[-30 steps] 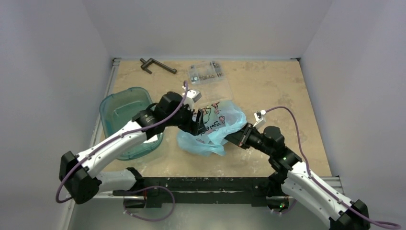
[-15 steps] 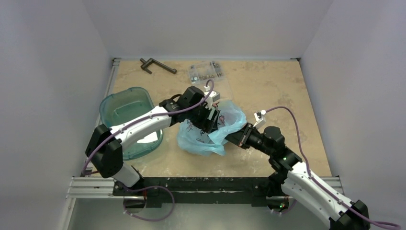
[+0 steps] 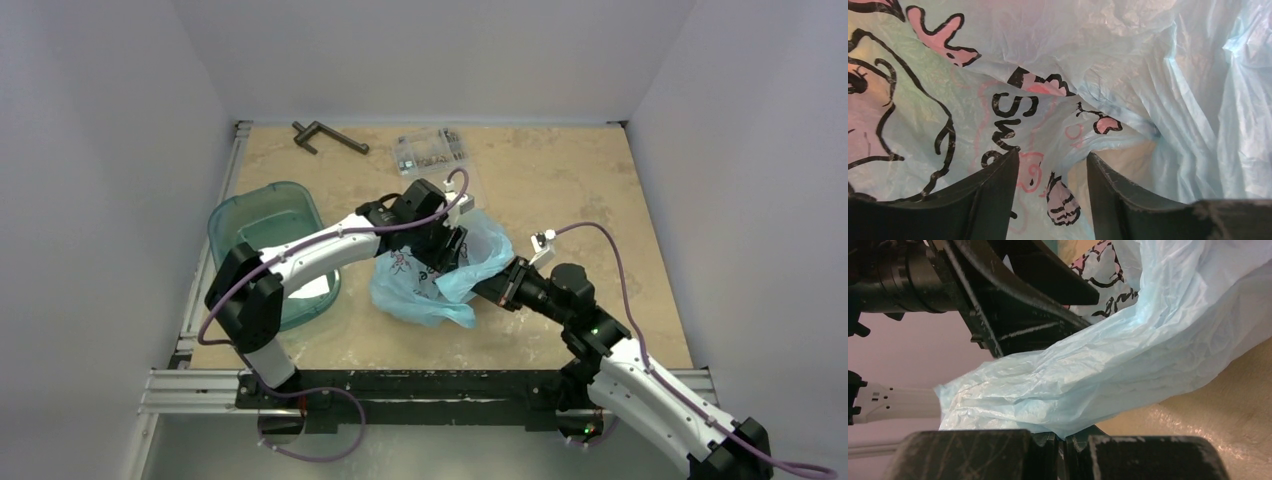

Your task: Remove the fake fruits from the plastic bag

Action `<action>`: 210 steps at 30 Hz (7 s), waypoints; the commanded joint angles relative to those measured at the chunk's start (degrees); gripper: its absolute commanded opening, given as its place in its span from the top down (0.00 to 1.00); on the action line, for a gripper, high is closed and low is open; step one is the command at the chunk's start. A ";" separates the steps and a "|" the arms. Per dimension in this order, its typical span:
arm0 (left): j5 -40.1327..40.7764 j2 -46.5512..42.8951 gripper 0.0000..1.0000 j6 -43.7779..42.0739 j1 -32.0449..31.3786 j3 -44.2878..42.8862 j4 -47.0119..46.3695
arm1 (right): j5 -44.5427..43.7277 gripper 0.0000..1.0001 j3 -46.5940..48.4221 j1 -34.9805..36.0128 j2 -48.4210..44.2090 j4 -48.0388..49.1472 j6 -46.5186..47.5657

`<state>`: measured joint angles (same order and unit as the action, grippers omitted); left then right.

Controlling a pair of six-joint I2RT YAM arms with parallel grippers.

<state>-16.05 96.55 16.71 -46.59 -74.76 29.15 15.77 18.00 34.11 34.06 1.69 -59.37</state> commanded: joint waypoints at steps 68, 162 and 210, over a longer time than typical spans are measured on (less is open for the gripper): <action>4.99 -46.03 0.10 15.36 5.28 19.43 3.57 | -33.21 0.07 42.82 20.92 20.66 -26.68 26.66; 43.20 -18.09 0.14 10.00 -12.35 4.86 -0.98 | -3.89 1.00 27.68 -0.96 17.45 6.34 6.53; 59.65 -1.47 0.65 10.85 -19.86 2.35 -0.15 | -17.03 1.00 26.17 -2.07 10.71 -3.54 12.24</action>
<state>50.57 99.59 33.58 -67.02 -75.90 30.46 1.08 42.68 31.86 46.41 -5.26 -50.59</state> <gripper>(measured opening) 0.380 0.004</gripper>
